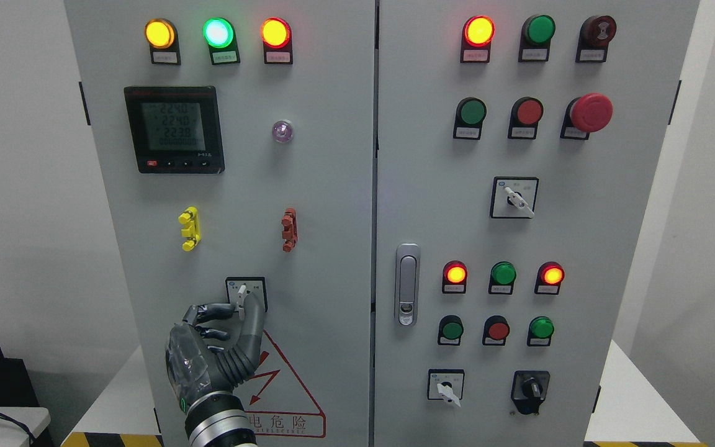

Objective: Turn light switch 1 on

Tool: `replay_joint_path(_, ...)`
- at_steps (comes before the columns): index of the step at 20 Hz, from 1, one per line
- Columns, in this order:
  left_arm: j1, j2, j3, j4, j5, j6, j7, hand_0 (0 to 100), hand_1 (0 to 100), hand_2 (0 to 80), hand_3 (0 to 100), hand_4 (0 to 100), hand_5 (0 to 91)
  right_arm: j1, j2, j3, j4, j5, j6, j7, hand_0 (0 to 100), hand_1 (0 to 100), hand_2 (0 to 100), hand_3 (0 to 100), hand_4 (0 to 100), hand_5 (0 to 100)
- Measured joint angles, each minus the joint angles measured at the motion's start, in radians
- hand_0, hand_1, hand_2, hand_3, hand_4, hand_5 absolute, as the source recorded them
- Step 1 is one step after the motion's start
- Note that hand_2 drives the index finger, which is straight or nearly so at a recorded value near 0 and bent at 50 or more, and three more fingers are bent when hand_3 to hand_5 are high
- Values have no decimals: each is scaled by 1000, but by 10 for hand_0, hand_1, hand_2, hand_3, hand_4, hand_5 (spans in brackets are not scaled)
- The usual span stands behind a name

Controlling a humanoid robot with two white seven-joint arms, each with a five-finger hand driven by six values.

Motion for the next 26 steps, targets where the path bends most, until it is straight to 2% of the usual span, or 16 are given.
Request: replay_joint_path(26,-1,1,-3,-1,2,1,1,225,501,554,560,742,700,0,0,0,0,0,0,0,120,389,0,0,0,0)
